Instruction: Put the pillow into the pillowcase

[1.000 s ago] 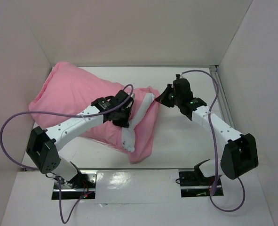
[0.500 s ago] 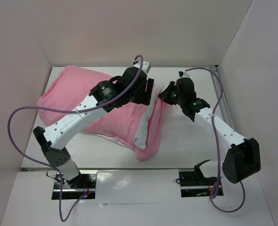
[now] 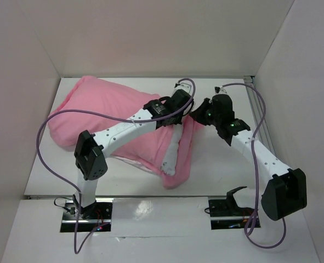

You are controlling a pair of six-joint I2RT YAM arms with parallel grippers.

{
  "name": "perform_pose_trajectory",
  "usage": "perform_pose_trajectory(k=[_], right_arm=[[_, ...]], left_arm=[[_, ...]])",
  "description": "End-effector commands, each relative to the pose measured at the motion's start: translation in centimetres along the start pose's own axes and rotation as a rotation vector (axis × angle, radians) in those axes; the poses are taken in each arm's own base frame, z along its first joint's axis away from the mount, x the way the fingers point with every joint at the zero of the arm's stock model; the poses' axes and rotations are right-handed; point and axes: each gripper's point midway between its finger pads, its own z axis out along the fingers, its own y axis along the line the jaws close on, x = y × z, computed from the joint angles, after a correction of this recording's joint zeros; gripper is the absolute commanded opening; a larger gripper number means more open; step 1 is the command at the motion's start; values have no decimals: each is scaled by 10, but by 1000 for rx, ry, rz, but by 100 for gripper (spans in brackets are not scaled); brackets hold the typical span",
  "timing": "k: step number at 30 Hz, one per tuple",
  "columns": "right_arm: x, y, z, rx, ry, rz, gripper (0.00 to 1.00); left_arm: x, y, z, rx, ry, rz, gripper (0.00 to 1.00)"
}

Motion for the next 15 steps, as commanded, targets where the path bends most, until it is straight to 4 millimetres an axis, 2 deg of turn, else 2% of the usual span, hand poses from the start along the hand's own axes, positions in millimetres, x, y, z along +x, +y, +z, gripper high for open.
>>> perform_pose_trajectory(k=[1, 2, 6, 7, 8, 11, 12, 15], right_arm=[[-34, 19, -17, -115, -99, 26, 0], [-38, 9, -17, -105, -99, 53, 0], [-58, 6, -21, -153, -137, 101, 0], [-62, 5, -22, -160, -144, 114, 0], [-76, 8, -26, -177, -174, 121, 0], [-89, 2, -21, -174, -185, 139, 0], [-98, 2, -21, -180, -209, 136, 0], [-118, 1, -15, -220, -237, 167, 0]], left_arm=[[24, 3, 32, -14, 75, -26, 0], [41, 6, 38, -38, 128, -13, 0], [78, 7, 44, -12, 227, 38, 0], [84, 8, 41, -2, 248, 42, 0], [103, 9, 41, 13, 303, 72, 0], [128, 12, 36, 49, 377, 119, 0], [152, 14, 33, 69, 440, 137, 0], [192, 22, 22, 120, 544, 192, 0]])
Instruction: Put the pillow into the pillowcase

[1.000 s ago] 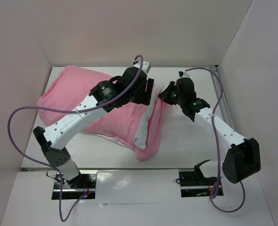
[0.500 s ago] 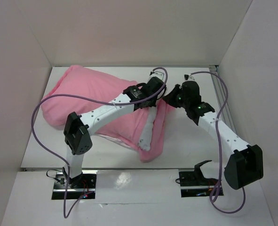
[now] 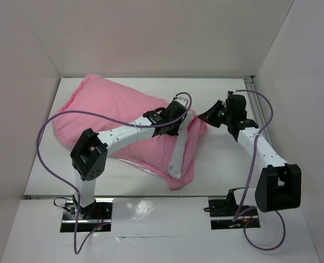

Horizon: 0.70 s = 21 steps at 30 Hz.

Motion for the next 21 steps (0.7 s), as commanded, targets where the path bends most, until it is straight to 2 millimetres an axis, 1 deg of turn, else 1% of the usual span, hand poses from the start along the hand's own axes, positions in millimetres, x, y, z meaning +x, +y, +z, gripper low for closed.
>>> perform_pose_trajectory(k=[1, 2, 3, 4, 5, 6, 7, 8, 9, 10, 11, 12, 13, 14, 15, 16, 17, 18, 20, 21], right_arm=[[-106, 79, -25, -270, -306, -39, 0], [-105, 82, -19, -295, -280, -37, 0], [-114, 89, -21, -323, -299, -41, 0], [-121, 102, -28, -357, -316, -51, 0], [-122, 106, -30, -379, -317, -42, 0], [-122, 116, -35, -419, -308, -53, 0], [-125, 130, -45, -475, -325, -65, 0], [-124, 138, -53, -510, -328, -87, 0], [-123, 150, -68, -552, -337, -104, 0], [-119, 159, -78, -586, -329, -128, 0], [-116, 163, -86, -612, -329, -138, 0], [-111, 172, -102, -648, -340, -165, 0], [-105, 177, -110, -674, -323, -185, 0], [-101, 178, -114, -680, -308, -191, 0], [-95, 176, -114, -678, -290, -188, 0], [-90, 177, -121, -677, -275, -187, 0], [-85, 172, -120, -663, -268, -188, 0], [-80, 162, -116, -636, -261, -184, 0], [-67, 143, -105, -563, -205, -158, 0], [-59, 128, -96, -511, -176, -179, 0]], left_arm=[[130, 30, -10, 6, 442, 139, 0], [141, 28, -9, 24, 470, 180, 0], [152, 25, -8, 46, 506, 177, 0], [161, 22, -9, 58, 539, 202, 0], [168, 20, -6, 60, 556, 226, 0], [176, 21, -4, 59, 587, 228, 0], [185, 23, 1, 46, 621, 233, 0], [189, 24, 4, 41, 635, 236, 0], [194, 25, 7, 35, 649, 238, 0], [195, 24, 10, 31, 652, 228, 0], [202, 26, 14, 22, 673, 232, 0], [206, 27, 16, 17, 686, 234, 0], [206, 23, 18, 23, 689, 220, 0], [204, 21, 22, 27, 679, 218, 0], [208, 20, 23, 34, 694, 216, 0], [205, 21, 27, 32, 680, 194, 0], [201, 20, 28, 35, 671, 192, 0], [197, 24, 31, 38, 668, 154, 0], [186, 21, 31, 57, 646, 137, 0], [185, 20, 33, 57, 638, 125, 0]])
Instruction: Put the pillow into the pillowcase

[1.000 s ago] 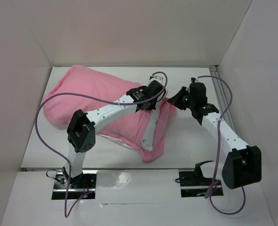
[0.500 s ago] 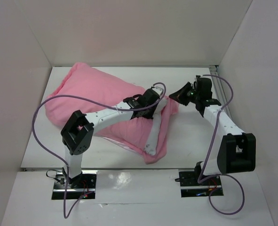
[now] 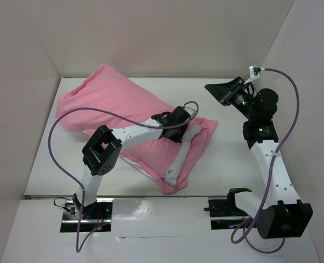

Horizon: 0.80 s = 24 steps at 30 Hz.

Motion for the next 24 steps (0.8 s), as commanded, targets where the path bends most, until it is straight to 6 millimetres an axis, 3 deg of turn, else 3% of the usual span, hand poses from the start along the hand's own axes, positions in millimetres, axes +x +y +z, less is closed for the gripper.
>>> perform_pose_trajectory(k=[1, 3, 4, 5, 6, 9, 11, 12, 14, 19, 24], right_arm=[[39, -38, -8, 116, 125, 11, 0], [64, -84, -23, 296, 169, 26, 0], [65, -103, -31, 394, 146, 19, 0], [79, -122, -44, 492, 185, 45, 0], [90, -134, -52, 545, 204, 41, 0], [110, -165, -74, 697, 266, 23, 35], [133, -177, -77, 764, 343, 15, 60], [138, -187, -84, 831, 359, -8, 64], [153, -191, -81, 850, 406, -28, 64], [187, -197, -69, 879, 514, -65, 75], [219, -206, -62, 907, 587, -89, 75]], left_arm=[[124, 30, 2, -58, 467, -39, 0], [120, 29, -2, -41, 458, -63, 0], [115, 31, -2, -34, 451, -89, 0], [102, 33, -8, -22, 414, -116, 0], [100, 34, -10, -14, 406, -136, 0], [83, 36, -23, 44, 361, -206, 0], [75, 38, -29, 56, 342, -229, 0], [72, 39, -32, 69, 335, -238, 0], [65, 40, -36, 79, 318, -246, 0], [61, 37, -37, 91, 312, -247, 0], [61, 37, -37, 91, 312, -247, 0]])
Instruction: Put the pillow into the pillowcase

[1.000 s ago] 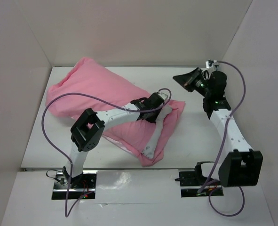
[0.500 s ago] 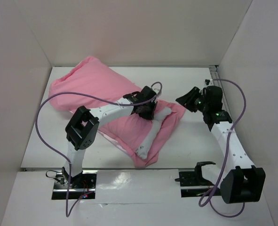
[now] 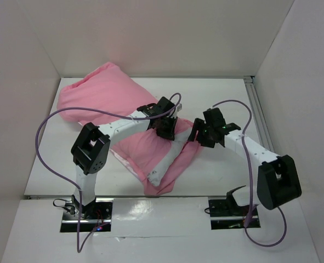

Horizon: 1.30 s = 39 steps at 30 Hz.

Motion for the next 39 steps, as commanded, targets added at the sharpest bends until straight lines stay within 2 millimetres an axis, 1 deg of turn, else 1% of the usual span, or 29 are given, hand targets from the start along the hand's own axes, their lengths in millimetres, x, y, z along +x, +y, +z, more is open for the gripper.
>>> perform_pose_trajectory(k=[1, 3, 4, 5, 8, 9, 10, 11, 13, 14, 15, 16, 17, 19, 20, 21, 22, 23, 24, 25, 26, 27, 28, 31, 32, 33, 36, 38, 39], right_arm=[[-8, 4, 8, 53, -45, -21, 75], [-3, 1, 18, 91, -27, -31, 75], [-9, 2, 21, 101, -47, -31, 75], [-9, 4, 24, 112, -50, -20, 75], [-15, -8, 38, 184, -86, 1, 71], [-18, -9, 40, 199, -98, 25, 66], [-21, -15, 42, 236, -119, 32, 49], [-23, -18, 42, 249, -132, 31, 37], [-31, -18, 36, 257, -175, 63, 6], [-36, -19, 32, 266, -200, 65, 0], [-43, -21, 28, 271, -223, 77, 0], [-52, -22, 18, 263, -261, 92, 0], [-56, -24, 12, 270, -275, 100, 0], [-77, -24, -3, 235, -336, 144, 0], [-90, -18, -18, 189, -382, 158, 0], [-103, -15, -25, 117, -419, 191, 0], [-116, -5, -43, 39, -473, 197, 0], [-120, 8, -51, -55, -478, 196, 0], [-135, 20, -62, -135, -533, 208, 0], [-145, 23, -75, -183, -567, 214, 0], [-147, 29, -78, -225, -564, 218, 0], [-150, 48, -90, -320, -565, 188, 0], [-156, 56, -102, -365, -580, 175, 0], [-158, 83, -135, -516, -619, 124, 0], [-162, 97, -158, -594, -657, 102, 0], [-159, 101, -164, -617, -654, 89, 0], [-164, 126, -204, -778, -720, 51, 0], [-162, 134, -218, -837, -731, 37, 0], [-159, 141, -226, -876, -724, 5, 0]], left_arm=[[53, 29, 2, -91, 200, -48, 0], [53, 29, 2, -91, 200, -48, 0], [53, 29, 2, -91, 200, -48, 0], [53, 29, 2, -91, 200, -48, 0], [53, 29, 2, -91, 200, -48, 0], [51, 27, -2, -87, 190, -46, 0], [51, 27, -2, -87, 190, -45, 0], [53, 27, -3, -87, 192, -46, 0], [55, 27, -6, -87, 190, -45, 0], [55, 26, -7, -73, 196, -38, 0], [64, 27, -9, -70, 213, -42, 0], [69, 29, -11, -73, 224, -32, 0], [75, 32, -14, -75, 235, -19, 0], [87, 33, -17, -79, 269, 15, 0], [96, 31, -17, -80, 292, 34, 0], [104, 35, -18, -113, 313, 42, 0], [114, 35, -18, -128, 337, 73, 0], [116, 35, -18, -142, 343, 82, 0], [119, 41, -17, -171, 354, 84, 0], [123, 41, -18, -185, 365, 97, 0], [124, 39, -18, -191, 365, 108, 0], [126, 40, -19, -195, 374, 106, 0], [126, 42, -19, -207, 370, 109, 0], [123, 43, -17, -215, 366, 111, 0], [127, 44, -13, -211, 385, 106, 0], [126, 44, -10, -212, 388, 106, 0], [133, 41, 9, -173, 422, 105, 0], [140, 45, 19, -175, 451, 98, 0], [145, 50, 31, -182, 471, 94, 0]])
